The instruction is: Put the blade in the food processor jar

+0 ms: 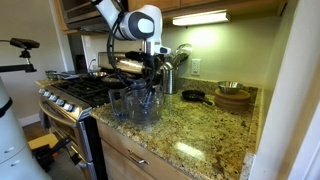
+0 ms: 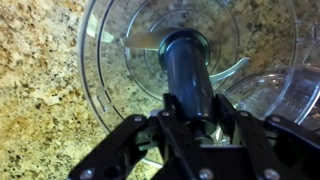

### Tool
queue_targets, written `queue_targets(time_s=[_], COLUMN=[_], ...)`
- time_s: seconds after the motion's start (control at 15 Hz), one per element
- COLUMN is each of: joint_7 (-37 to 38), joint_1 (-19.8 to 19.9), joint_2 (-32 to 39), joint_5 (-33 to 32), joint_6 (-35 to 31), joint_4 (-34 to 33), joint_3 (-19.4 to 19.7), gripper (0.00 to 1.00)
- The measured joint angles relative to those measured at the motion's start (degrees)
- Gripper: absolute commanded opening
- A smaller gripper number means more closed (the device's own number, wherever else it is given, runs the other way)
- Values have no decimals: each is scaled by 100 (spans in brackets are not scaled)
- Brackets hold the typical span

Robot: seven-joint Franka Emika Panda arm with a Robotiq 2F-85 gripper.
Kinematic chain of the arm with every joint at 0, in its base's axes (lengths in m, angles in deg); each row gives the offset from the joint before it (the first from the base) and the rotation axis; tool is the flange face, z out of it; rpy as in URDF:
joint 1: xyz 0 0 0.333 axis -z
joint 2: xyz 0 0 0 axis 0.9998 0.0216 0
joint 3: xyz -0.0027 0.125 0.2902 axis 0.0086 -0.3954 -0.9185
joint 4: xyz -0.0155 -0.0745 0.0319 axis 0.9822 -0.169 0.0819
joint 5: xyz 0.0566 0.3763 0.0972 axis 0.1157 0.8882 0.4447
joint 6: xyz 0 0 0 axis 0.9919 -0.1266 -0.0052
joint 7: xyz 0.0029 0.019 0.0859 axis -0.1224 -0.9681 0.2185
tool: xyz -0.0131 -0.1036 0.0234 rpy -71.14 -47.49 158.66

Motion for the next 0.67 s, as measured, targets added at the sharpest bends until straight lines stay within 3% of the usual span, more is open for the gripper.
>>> queue_targets(time_s=[0.27, 0.67], joint_7=[0, -50], joint_1=[2, -3], joint_2=[-313, -635], joint_5=[9, 167], joint_6=[-41, -741], joint_4=[290, 796], joint_3=[13, -10], gripper=[19, 19])
